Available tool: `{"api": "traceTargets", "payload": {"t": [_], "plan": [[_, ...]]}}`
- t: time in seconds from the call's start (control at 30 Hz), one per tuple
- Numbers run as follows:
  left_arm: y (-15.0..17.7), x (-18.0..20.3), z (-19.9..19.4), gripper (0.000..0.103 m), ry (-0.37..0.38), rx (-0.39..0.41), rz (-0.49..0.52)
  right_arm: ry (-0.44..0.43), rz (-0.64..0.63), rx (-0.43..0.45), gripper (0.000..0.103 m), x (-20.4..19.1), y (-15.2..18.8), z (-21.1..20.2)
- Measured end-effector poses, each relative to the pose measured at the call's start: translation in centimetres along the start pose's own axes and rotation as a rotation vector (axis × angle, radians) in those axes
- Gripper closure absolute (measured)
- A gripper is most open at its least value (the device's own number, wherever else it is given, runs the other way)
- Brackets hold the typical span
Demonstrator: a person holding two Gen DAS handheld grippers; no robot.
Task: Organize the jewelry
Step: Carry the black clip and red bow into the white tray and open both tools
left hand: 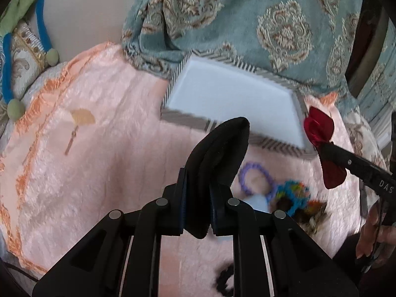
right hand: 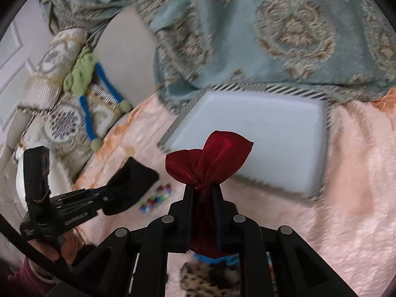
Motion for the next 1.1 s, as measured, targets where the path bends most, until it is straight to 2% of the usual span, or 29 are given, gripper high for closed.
{"api": "traceTargets", "payload": {"t": [0.17,0.33,0.43,0.6,0.7,0.87,1.07,1.1], "plan": [[-3.3,0.7,2.4,0.089,0.003,0.021,-0.019,0.076,0.036,0.020,0.089,3.4,-1.6,1.2],[-6.8,1.1,7.0,0.089,-0.031,0.032,-0.022,0.120,0.070,0.011,0.089,6.9,-2.1,4.2],[-7.4,1.2,10.0,0.089,-0.050,0.007,-0.016,0.134,0.073,-0.010,0.089,8.1,-1.6,6.2],[-6.2,0.3,14.6,0.089,-0.108,-0.057,-0.013,0.151,0.061,-0.072,0.089,9.7,0.3,8.3],[-5.1,0.1,15.7,0.089,-0.124,-0.083,0.011,0.152,0.061,-0.106,0.089,10.5,1.1,8.3],[-3.3,0.9,14.9,0.089,-0.119,-0.111,0.059,0.159,0.034,-0.151,0.089,11.3,1.7,7.3],[-0.6,1.8,12.0,0.085,-0.080,-0.136,0.080,0.167,0.011,-0.190,0.089,11.8,2.9,4.9],[-0.4,1.9,11.6,0.083,-0.081,-0.136,0.078,0.165,0.019,-0.186,0.085,11.9,2.9,4.7]]}}
Point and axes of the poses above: each gripper's, at about its wrist camera, not at the fingertips, and z roughly the way its jaws point, x to its right, y to its underside, the point moved 8 cm from there along z, roughly the way its jaws point, and after that the axes turned 15 degrees about x, right-handed, at the moved point
